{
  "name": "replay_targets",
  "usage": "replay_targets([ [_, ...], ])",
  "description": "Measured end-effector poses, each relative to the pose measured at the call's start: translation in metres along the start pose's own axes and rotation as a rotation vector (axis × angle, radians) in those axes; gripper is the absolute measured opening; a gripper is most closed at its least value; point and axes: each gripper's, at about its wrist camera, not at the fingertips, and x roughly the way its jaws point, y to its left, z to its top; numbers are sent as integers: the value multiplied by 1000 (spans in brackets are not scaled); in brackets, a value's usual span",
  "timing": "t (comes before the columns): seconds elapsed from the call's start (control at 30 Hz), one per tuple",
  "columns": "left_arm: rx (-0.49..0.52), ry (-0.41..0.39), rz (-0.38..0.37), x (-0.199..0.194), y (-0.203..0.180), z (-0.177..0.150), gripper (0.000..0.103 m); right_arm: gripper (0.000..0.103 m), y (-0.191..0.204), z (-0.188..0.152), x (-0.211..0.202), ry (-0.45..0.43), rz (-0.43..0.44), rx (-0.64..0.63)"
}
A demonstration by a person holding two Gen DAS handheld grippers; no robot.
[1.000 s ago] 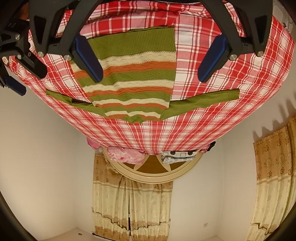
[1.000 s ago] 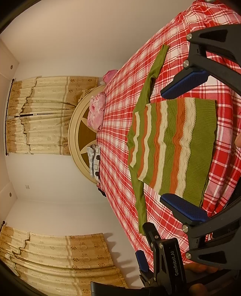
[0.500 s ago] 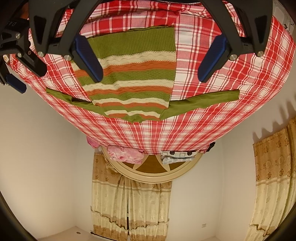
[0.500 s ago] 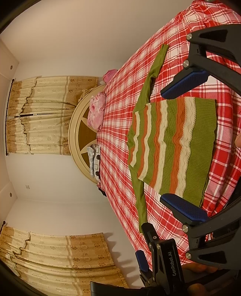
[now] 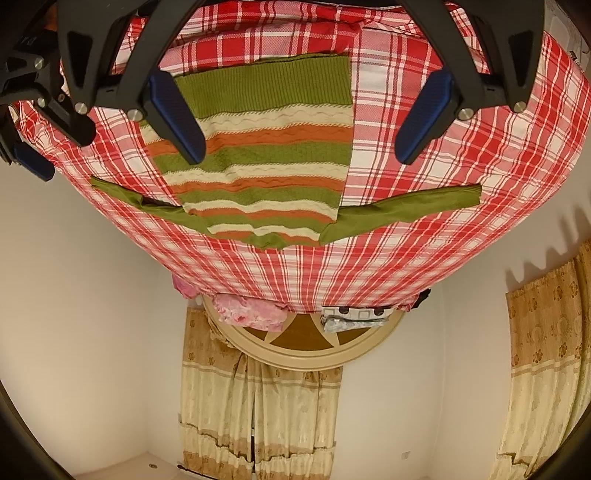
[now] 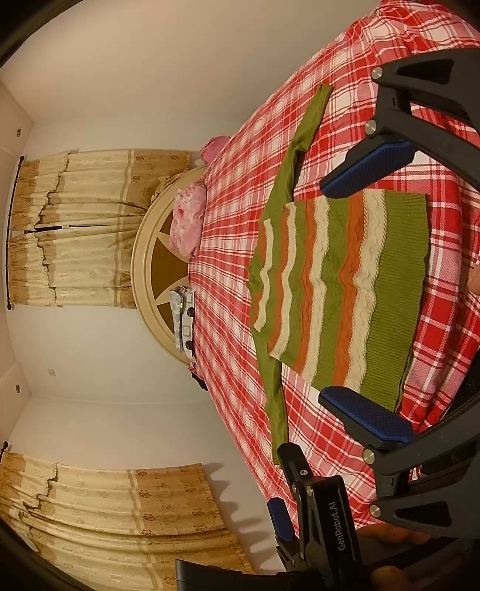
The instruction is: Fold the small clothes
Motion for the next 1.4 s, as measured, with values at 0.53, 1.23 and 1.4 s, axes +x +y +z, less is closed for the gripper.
replay_targets([
  [0.53,41,52,13,59,6,-5,103,102,-40,-22,62,74,-7,66],
  [1.23,126,177,-9,221,-21,19,103,102,-261,-45,199,300,-306,341],
  [1.4,121,220,-7,250,-21,17,103,102,-324,-52,213,325,-373,445],
])
